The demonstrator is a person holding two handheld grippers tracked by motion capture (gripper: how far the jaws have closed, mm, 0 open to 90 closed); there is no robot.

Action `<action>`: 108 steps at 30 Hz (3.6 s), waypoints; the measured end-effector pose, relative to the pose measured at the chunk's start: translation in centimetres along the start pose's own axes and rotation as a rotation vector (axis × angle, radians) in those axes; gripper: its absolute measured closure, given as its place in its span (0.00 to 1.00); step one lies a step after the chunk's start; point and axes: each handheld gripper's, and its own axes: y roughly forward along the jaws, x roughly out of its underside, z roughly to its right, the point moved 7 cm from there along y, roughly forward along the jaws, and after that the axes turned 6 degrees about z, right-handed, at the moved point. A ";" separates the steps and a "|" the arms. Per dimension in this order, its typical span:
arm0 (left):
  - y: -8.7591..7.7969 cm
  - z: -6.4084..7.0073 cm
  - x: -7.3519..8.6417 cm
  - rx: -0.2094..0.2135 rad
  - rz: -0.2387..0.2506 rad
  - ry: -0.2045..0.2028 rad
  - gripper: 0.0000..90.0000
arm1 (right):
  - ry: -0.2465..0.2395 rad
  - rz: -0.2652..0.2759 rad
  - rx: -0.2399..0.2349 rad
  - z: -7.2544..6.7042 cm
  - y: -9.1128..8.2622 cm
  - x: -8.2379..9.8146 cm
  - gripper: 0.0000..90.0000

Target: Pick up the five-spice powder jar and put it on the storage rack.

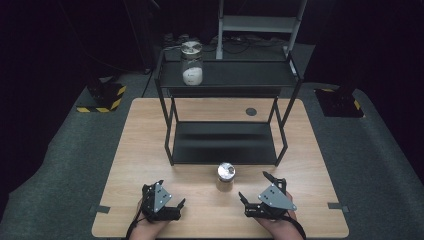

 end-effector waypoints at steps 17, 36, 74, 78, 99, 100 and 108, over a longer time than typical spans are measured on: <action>-0.1 -0.1 0.1 0.004 0.009 -0.008 0.01 | 0.035 0.036 -0.039 -1.1 2.6 -1.0 0.00; -0.2 -0.3 0.2 0.004 0.019 -0.021 0.01 | 0.117 0.061 -0.041 -2.2 6.0 -0.9 0.00; -0.3 -0.4 0.3 0.011 0.028 -0.030 0.01 | 0.206 0.111 -0.089 -1.6 7.2 1.9 0.37; -0.3 -0.4 0.3 0.011 0.028 -0.029 0.01 | 0.221 0.123 -0.088 -1.6 7.2 2.1 0.37; -0.3 -0.5 0.3 0.014 0.031 -0.034 0.01 | 0.215 0.117 -0.063 -0.8 6.6 1.9 0.38; -0.3 -0.5 0.4 0.014 0.032 -0.035 0.01 | 0.215 0.119 -0.059 -0.6 6.5 1.9 0.38; -0.3 -0.5 0.4 0.017 0.033 -0.034 0.01 | 0.214 0.123 -0.032 0.3 5.8 1.9 0.38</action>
